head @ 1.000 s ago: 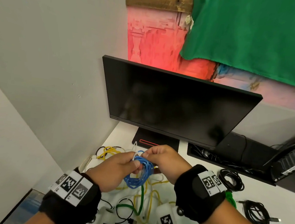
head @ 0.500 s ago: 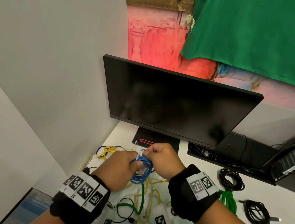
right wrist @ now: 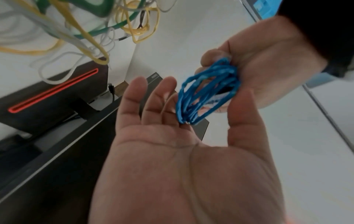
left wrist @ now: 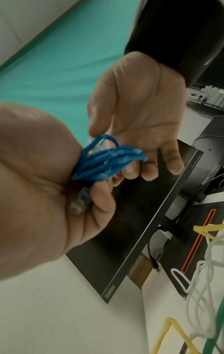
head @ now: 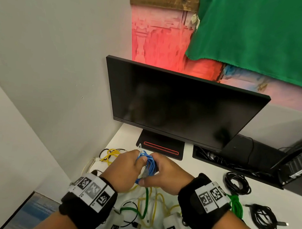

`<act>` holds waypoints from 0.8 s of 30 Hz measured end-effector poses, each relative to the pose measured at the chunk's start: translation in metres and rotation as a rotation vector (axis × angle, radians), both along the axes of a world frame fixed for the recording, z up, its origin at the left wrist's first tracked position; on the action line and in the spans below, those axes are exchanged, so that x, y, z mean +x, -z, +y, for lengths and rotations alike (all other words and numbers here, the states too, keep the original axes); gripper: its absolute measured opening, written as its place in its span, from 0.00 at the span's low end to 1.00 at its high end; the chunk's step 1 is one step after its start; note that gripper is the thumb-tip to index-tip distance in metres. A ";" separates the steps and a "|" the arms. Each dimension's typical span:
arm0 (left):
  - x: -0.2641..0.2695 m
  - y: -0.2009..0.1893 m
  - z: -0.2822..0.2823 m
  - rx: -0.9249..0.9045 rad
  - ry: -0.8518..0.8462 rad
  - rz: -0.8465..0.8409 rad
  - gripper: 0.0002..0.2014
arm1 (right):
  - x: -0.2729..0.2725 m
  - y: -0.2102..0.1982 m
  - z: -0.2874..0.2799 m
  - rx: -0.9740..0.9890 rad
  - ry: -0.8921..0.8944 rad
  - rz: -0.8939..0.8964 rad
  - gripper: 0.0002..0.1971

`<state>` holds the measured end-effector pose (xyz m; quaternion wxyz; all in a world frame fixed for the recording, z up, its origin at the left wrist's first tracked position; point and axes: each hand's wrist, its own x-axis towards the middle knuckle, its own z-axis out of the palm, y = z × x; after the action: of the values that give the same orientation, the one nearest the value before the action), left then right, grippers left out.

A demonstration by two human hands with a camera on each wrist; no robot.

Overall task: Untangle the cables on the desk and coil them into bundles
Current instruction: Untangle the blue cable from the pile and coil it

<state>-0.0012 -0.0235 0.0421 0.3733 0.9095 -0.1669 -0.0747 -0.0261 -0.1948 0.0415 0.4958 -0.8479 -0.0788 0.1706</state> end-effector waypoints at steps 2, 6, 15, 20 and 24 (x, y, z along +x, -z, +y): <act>-0.001 0.001 -0.002 0.021 0.026 -0.032 0.14 | 0.001 0.003 -0.002 0.108 0.021 0.060 0.28; -0.001 0.005 -0.003 0.070 0.001 -0.085 0.13 | 0.004 0.010 -0.004 0.339 0.126 0.184 0.19; -0.002 0.004 -0.004 -0.002 0.002 0.003 0.14 | -0.002 0.009 0.006 0.053 0.128 -0.048 0.21; 0.002 0.004 0.003 -0.165 -0.054 0.197 0.15 | -0.006 0.013 0.012 -0.289 0.137 -0.340 0.17; 0.003 0.009 0.001 -0.174 -0.156 0.150 0.05 | -0.011 0.013 0.015 -0.517 0.141 -0.827 0.18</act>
<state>0.0019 -0.0225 0.0334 0.4668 0.8758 -0.0733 -0.0986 -0.0371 -0.1793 0.0287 0.2065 -0.9432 -0.1664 -0.2003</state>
